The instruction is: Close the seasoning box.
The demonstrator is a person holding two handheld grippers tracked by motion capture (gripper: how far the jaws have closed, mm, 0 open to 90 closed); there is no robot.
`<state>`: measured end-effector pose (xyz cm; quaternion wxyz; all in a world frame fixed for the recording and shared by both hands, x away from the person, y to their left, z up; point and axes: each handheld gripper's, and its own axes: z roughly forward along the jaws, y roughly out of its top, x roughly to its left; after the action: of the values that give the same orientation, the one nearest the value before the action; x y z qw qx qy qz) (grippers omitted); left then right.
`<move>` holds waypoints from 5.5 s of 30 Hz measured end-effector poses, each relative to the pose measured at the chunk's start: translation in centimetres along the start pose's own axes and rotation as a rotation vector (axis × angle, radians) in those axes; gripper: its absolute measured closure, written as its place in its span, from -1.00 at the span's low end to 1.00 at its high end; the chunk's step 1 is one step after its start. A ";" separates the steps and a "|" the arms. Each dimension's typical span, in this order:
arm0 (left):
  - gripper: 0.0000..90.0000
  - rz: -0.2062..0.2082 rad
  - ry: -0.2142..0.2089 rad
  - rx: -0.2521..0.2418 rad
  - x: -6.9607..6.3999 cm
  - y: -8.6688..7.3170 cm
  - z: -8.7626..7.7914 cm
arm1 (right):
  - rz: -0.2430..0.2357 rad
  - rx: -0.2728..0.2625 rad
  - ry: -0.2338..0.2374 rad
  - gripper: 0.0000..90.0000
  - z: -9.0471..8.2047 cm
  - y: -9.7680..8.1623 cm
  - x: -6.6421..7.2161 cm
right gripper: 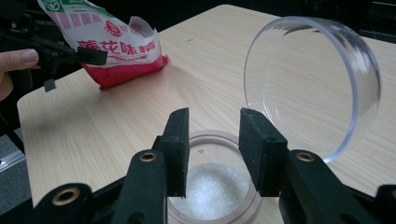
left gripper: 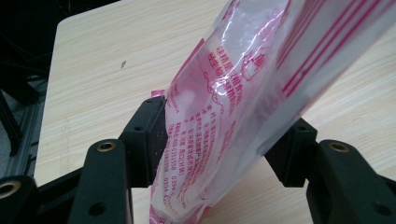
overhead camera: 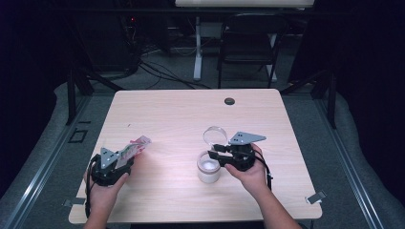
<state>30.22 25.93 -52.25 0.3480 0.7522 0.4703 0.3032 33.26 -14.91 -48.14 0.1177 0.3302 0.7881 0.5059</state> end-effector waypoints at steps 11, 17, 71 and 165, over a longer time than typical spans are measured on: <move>-0.07 0.034 -0.043 0.000 -1.6 0.8 -0.8 | 0.005 0.001 0.002 0.43 -0.1 0.0 -0.1; -0.07 0.051 -0.076 0.000 -2.8 1.2 -0.8 | 0.003 0.003 0.003 0.46 -0.2 0.1 -0.2; 0.14 0.187 -0.283 -0.019 -10.1 6.0 2.5 | 0.006 -0.026 -0.012 0.67 -2.0 -0.1 -0.4; 1.00 0.273 -0.449 -0.047 -15.9 13.1 3.2 | 0.090 -0.050 -0.086 0.94 -1.1 0.2 -4.1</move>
<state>33.28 6.47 -45.53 0.4168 0.8489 0.2684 0.1835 35.87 -18.26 -48.06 0.1365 0.3837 0.7537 0.5157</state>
